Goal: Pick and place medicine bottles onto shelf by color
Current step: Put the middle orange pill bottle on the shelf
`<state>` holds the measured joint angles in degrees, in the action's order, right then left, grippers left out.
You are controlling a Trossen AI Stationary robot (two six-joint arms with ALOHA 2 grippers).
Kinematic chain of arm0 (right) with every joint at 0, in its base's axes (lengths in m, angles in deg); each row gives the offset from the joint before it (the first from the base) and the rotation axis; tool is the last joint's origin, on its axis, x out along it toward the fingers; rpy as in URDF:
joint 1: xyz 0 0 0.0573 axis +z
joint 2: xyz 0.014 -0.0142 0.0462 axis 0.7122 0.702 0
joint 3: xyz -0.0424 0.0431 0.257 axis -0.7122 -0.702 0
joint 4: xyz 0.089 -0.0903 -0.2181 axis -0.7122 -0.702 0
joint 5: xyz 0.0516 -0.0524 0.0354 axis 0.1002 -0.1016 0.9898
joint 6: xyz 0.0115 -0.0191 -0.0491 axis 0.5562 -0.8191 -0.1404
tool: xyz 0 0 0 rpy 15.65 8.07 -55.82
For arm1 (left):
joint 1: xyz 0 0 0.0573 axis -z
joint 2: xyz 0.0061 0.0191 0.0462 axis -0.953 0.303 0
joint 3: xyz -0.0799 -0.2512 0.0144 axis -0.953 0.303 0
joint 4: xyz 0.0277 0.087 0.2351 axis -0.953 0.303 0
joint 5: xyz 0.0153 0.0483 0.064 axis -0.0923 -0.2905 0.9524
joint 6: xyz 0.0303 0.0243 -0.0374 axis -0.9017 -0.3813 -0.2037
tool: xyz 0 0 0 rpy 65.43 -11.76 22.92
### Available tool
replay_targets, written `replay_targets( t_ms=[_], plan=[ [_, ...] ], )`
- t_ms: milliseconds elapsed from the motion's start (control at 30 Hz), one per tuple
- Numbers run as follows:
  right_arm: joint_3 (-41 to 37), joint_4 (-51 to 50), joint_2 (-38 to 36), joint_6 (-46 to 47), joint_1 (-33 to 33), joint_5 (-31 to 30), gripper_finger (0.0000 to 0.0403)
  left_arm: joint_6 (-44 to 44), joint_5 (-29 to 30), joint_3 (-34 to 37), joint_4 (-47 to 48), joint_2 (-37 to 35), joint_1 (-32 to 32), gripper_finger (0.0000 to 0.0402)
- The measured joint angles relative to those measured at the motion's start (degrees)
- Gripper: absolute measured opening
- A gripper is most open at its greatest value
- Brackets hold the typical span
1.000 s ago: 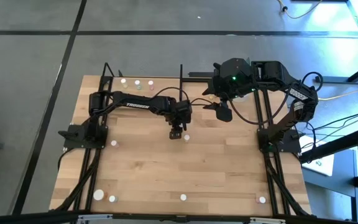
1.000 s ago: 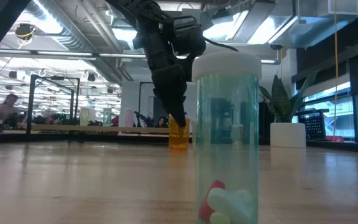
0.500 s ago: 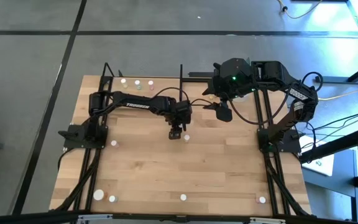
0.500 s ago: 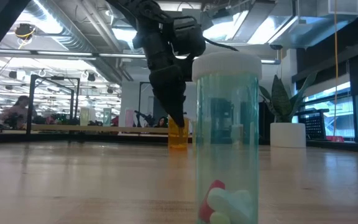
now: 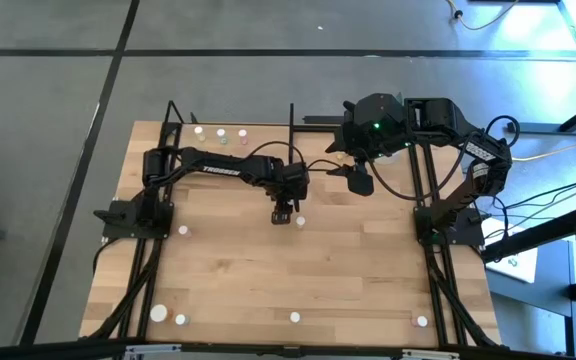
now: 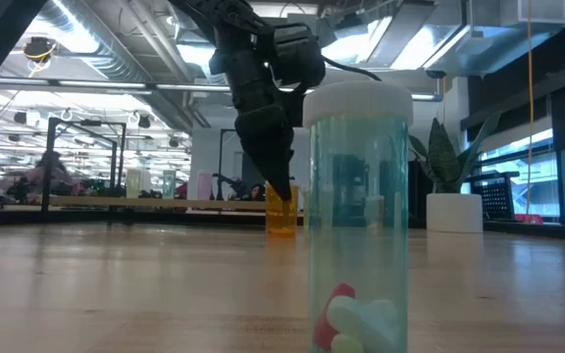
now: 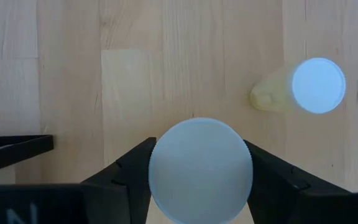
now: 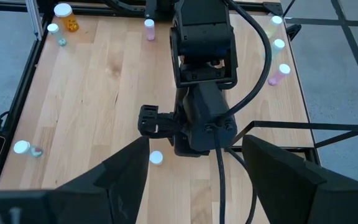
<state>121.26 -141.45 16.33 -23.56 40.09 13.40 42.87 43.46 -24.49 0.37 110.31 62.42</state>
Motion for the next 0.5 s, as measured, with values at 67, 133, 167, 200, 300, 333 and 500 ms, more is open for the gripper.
replay_targets(
  t_ms=[67, 133, 167, 200, 300, 333, 500],
  plan=[
    [0.0, 0.0, 0.0, 0.0, 0.0, 0.0, 0.0259, 0.0, 0.0, 0.0, 0.0, 0.0, 0.0, 0.0192],
    [0.0, 0.0, 0.0, 0.0, 0.0, 0.0, 0.0259, 0.0, 0.0, 0.0, 0.0, 0.0, 0.0, 0.0192],
    [0.0, 0.0, 0.0, 0.0, 0.0, 0.0, 0.0259, 0.0, 0.0, 0.0, 0.0, 0.0, 0.0, 0.0192],
    [0.0, 0.0, 0.0, 0.0, 0.0, 0.0, 0.0259, 0.0, 0.0, 0.0, 0.1, 0.0, 0.0, 0.0192],
    [0.0, 0.0, 0.0, 0.0, 0.0, 0.0, 0.0259, 0.0, 0.0, 0.0, 0.4, 0.0, 0.0, 0.0192],
    [0.0, 0.0, 0.0, 0.0, 0.0, 0.0, 0.0259, 0.0, 0.0, 0.0, 0.4, 0.0, 0.0, 0.0191],
    [0.0, 0.0, 0.0, 0.0, 0.0, 0.0, 0.0259, 0.0, 0.1, 0.0, 0.8, -0.1, 0.0, 0.0191]
  ],
)
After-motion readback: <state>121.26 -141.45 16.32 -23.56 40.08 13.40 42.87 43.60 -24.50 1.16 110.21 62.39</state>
